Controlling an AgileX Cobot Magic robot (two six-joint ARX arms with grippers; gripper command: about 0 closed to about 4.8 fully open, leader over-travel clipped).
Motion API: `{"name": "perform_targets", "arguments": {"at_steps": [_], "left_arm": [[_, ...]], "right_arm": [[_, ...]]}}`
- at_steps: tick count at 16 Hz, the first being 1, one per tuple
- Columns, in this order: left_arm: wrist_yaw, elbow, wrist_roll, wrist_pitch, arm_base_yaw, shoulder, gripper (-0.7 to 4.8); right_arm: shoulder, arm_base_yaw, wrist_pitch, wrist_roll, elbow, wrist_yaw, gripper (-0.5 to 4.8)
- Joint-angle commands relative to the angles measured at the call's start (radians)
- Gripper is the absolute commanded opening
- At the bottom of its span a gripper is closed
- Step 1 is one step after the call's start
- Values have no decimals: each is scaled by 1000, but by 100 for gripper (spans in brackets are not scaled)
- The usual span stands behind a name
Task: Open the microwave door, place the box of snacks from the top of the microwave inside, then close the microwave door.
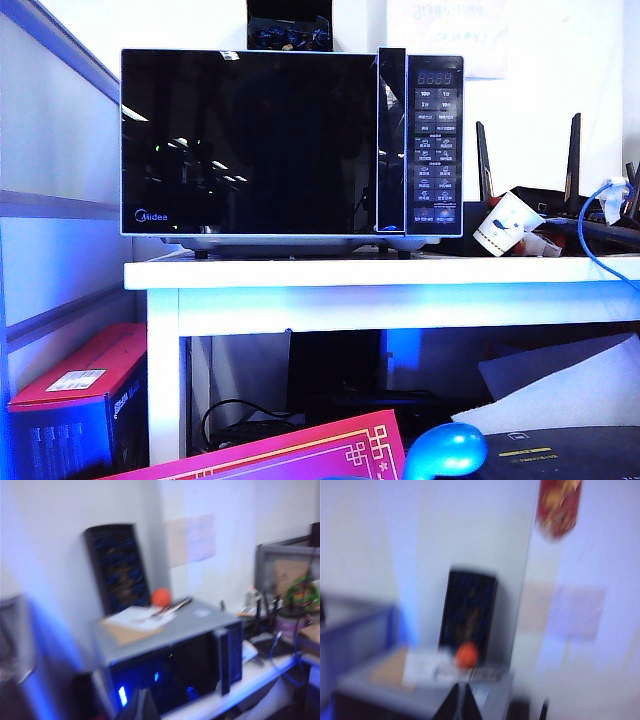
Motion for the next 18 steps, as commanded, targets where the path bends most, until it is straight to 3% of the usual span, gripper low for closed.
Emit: {"name": "perform_targets", "arguments": {"at_steps": [1,3,7,13,15,16,18], "left_arm": [[-39,-31,-10,-233,0,-109,-6],[-15,-124,-53,-265,1,-186,-6],[23,-579,-105,-107,7,-446,-6],[124,-1416,-132,362,6,-786,-6],[138,-1609,-147,505,6,-834,-6],[137,-1713,-164,626,6,-840,-6],[132,-1822,-164,763,6,-840,-6]], "right_arm": [[-13,1,-72,-2,-92,-145,-1],[-63,2,-28,-1,-199,-182,-1],[-301,2,203,10,-649,-185,-1],[-714,1,584,37,-1429,-124,-1],[-803,1,597,55,-1623,-77,-1],[-864,1,599,122,-1756,-61,-1],[-944,1,623,184,-1920,-40,-1]]}}
